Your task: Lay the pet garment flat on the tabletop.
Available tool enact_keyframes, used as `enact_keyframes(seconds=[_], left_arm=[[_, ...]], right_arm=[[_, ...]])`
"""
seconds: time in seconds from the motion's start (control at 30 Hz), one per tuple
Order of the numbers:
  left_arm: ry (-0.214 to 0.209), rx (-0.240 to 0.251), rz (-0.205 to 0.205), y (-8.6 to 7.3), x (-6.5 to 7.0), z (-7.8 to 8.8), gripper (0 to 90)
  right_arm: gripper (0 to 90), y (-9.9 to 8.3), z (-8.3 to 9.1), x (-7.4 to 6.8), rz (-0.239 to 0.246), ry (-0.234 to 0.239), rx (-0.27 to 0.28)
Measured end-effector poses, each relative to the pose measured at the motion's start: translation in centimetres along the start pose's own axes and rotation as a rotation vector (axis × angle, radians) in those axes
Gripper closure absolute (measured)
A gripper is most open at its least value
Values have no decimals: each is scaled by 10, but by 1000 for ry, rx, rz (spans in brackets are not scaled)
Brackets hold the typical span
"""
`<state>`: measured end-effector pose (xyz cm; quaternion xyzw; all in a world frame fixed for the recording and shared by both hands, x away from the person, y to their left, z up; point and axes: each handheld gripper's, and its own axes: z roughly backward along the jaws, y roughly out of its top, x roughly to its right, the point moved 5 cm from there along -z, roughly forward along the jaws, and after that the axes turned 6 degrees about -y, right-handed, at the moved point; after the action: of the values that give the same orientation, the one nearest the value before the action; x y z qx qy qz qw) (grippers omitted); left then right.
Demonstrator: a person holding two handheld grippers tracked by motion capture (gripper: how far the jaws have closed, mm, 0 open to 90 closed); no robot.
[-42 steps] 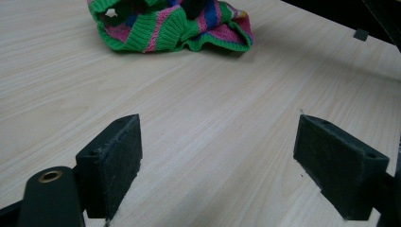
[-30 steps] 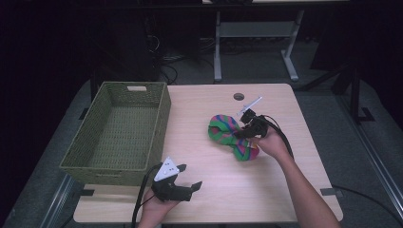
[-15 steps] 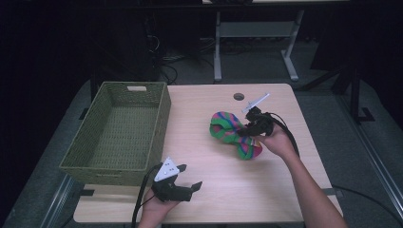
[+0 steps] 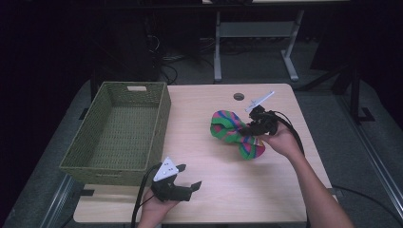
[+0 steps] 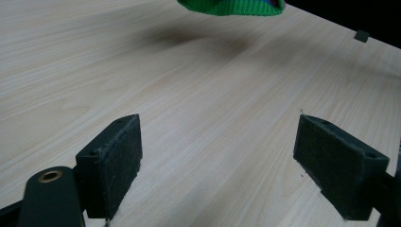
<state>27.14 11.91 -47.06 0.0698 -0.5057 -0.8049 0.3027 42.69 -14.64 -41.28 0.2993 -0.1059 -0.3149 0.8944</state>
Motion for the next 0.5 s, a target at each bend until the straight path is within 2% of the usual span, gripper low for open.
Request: enact_keyframes(seconds=[0.2, 0.5], left_arm=[[1, 0, 1, 0, -1, 0, 158], [1, 6, 2, 0, -1, 2, 158]], right_arm=[[758, 0, 12, -4, 5, 18, 18], [759, -1, 19, -8, 12, 26, 24]])
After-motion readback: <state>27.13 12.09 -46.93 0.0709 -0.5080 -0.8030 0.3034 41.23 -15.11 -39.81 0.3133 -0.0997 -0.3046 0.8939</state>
